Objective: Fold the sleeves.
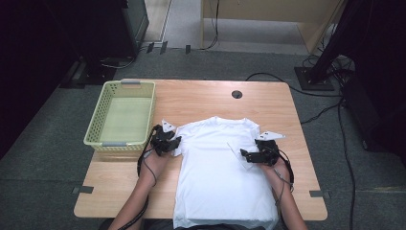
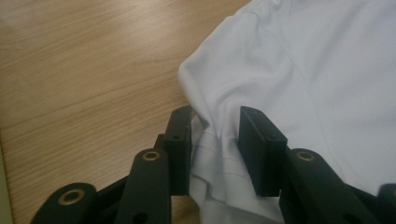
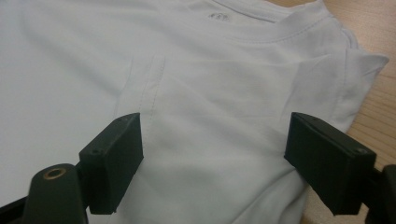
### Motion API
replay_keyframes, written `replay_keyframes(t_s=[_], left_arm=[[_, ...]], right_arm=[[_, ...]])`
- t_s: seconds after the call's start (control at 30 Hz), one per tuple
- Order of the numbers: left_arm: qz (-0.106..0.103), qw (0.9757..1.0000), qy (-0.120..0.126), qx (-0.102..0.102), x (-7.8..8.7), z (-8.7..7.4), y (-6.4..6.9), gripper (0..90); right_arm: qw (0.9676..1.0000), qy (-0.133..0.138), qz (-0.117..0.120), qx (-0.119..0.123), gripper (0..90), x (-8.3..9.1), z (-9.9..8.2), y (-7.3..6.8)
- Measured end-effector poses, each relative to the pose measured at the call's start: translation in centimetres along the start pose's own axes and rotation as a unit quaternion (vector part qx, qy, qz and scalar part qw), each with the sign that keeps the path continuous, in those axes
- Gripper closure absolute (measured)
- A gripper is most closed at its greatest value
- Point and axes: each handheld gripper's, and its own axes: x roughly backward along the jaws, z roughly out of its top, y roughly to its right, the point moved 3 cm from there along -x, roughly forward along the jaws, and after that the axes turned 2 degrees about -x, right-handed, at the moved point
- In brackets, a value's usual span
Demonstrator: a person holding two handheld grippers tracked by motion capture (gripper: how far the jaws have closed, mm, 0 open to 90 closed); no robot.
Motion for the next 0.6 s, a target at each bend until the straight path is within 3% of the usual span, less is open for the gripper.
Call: replay_keyframes(t_s=[0.23,0.43,0.6], left_arm=[[-0.010,0.9999,-0.009,0.006,0.2,0.0,0.1,86.9],[-0.022,0.9996,0.000,0.015,0.4,0.3,0.1,87.5],[-0.020,0.9997,0.009,0.003,1.1,0.9,0.6,87.5]], right_arm=[[1.0000,0.002,0.002,0.003,19.3,-0.2,0.0,-0.3],[1.0000,0.001,0.004,0.003,19.3,-0.1,0.0,-0.3],[1.0000,-0.003,0.000,0.009,17.5,-0.2,0.0,-0.4]])
